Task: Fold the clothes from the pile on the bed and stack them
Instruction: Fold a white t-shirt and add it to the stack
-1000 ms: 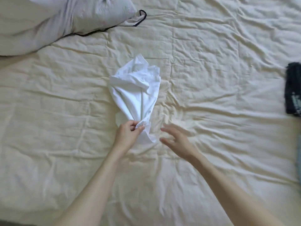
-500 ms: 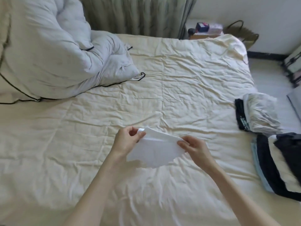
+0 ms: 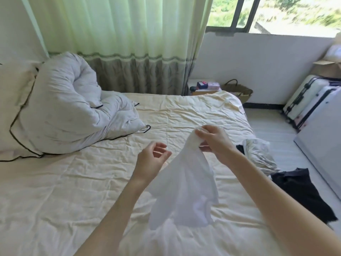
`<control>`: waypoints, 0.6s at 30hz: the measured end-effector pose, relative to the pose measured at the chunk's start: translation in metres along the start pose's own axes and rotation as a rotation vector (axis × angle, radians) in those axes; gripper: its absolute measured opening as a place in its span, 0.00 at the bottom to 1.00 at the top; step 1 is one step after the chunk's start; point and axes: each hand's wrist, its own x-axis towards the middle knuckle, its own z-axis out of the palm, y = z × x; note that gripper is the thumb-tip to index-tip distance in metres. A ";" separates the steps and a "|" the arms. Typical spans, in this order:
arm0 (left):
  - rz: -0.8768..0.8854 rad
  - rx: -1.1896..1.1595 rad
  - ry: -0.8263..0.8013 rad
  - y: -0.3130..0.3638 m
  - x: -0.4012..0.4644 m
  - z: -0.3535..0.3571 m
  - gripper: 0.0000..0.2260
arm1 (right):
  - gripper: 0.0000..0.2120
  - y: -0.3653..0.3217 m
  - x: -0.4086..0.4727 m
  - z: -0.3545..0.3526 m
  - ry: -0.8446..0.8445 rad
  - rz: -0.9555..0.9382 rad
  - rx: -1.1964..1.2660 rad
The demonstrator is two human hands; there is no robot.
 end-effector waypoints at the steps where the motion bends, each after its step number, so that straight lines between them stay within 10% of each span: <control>1: 0.016 -0.021 0.002 0.001 -0.010 0.011 0.09 | 0.06 -0.008 0.001 0.004 0.012 0.015 0.026; 10: -0.001 -0.140 -0.376 -0.003 -0.060 0.084 0.32 | 0.04 -0.065 0.006 -0.006 0.146 -0.012 0.261; 14: -0.002 -0.039 -0.089 0.014 -0.041 0.097 0.07 | 0.03 -0.074 0.010 -0.021 0.189 -0.020 0.290; 18: -0.047 0.016 -0.041 0.026 -0.007 0.088 0.06 | 0.05 -0.068 0.019 -0.041 0.261 -0.063 0.348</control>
